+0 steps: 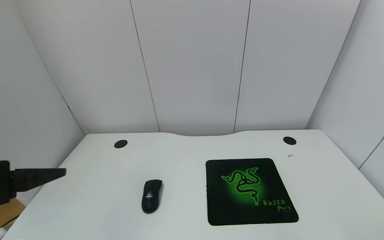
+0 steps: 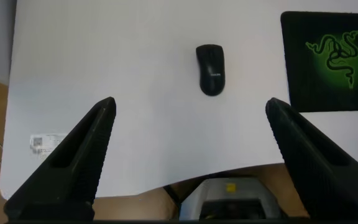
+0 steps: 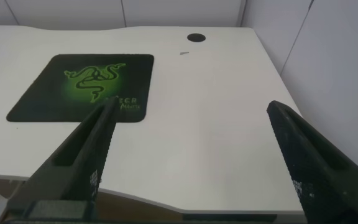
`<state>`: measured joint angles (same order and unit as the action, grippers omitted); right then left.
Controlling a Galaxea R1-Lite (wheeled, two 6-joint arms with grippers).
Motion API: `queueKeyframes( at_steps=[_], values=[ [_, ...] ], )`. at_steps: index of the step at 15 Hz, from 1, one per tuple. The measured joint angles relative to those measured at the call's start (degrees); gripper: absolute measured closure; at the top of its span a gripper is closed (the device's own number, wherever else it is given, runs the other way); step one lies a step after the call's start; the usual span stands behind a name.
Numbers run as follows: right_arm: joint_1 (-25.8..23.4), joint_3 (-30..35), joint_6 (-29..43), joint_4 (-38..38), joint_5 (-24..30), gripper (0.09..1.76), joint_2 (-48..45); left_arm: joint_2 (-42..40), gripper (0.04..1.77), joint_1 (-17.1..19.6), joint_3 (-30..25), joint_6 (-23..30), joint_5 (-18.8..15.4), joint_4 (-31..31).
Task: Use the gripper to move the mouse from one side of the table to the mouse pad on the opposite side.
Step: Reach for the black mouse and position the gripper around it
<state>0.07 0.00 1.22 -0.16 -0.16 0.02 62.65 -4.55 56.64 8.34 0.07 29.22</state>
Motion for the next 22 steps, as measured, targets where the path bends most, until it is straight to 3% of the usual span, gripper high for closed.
queueKeyframes(
  at_steps=[7, 15, 18, 22],
  values=[
    [0.0, 0.0, -0.1, 0.0, 0.0, 0.14, 0.0, 18.0, 0.09, -5.9, 7.1, 7.9, 2.5, 4.2],
    [0.0, 0.0, -0.1, 0.0, 0.0, 0.14, 0.0, 34.5, 0.09, -9.8, 10.4, 10.2, 2.7, 3.3],
    [0.0, 0.0, 0.0, 0.0, 0.0, 0.14, 0.0, 38.6, 0.09, -10.3, 10.7, 10.6, 2.9, 0.7],
    [0.0, 0.0, 0.0, 0.0, 0.0, 0.14, 0.0, 43.4, 0.09, -11.6, 9.9, 12.4, 5.6, -5.9]
  ],
)
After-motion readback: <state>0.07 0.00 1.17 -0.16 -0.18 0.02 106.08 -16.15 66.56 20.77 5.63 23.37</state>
